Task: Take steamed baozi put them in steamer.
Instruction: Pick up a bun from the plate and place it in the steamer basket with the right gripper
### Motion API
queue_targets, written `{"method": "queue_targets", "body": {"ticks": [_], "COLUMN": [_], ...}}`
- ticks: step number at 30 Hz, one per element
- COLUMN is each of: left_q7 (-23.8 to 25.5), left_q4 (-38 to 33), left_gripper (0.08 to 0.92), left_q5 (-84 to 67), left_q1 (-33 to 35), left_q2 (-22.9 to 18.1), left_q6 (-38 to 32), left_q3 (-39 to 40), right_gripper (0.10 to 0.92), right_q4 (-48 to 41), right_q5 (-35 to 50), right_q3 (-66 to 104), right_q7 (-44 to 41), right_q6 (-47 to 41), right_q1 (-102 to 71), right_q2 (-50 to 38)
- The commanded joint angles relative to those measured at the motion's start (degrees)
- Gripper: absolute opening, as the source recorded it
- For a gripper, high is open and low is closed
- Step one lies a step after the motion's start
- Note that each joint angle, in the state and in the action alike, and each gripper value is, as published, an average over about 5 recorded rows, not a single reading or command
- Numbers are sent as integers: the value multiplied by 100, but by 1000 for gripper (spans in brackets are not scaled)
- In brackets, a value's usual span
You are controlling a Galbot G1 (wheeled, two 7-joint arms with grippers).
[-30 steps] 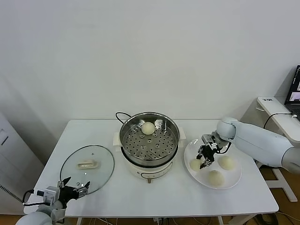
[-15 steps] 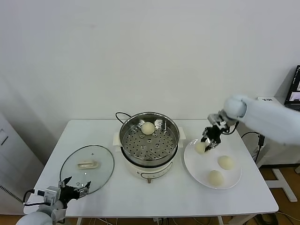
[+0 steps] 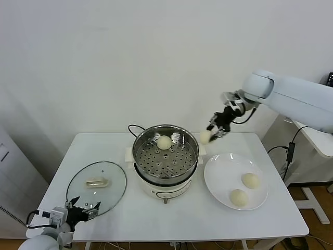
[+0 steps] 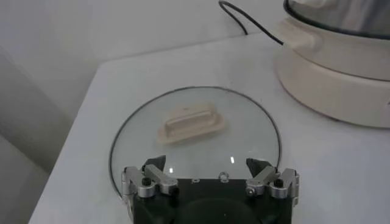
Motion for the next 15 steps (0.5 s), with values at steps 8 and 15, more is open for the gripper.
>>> {"method": "queue_targets", "body": {"ticks": [8,15], "left_q7": [-1,0], "left_q4": [12,9], "left_gripper": [823,823], "left_q5": [71,71], "left_q1": [-45,-37], "left_q2": [-26,-51], "left_q6": [2,-11], "left_q3": [111,120], "right_gripper": [382,413], "right_q4": [-114,-152], "right_q5": [1053,1153], "right_q3": [133,83], "right_q7": [1283,1637], "right_q6": [-717,-1065], "right_q1": [-737,-1081], "right_q2": [1504,1776]}}
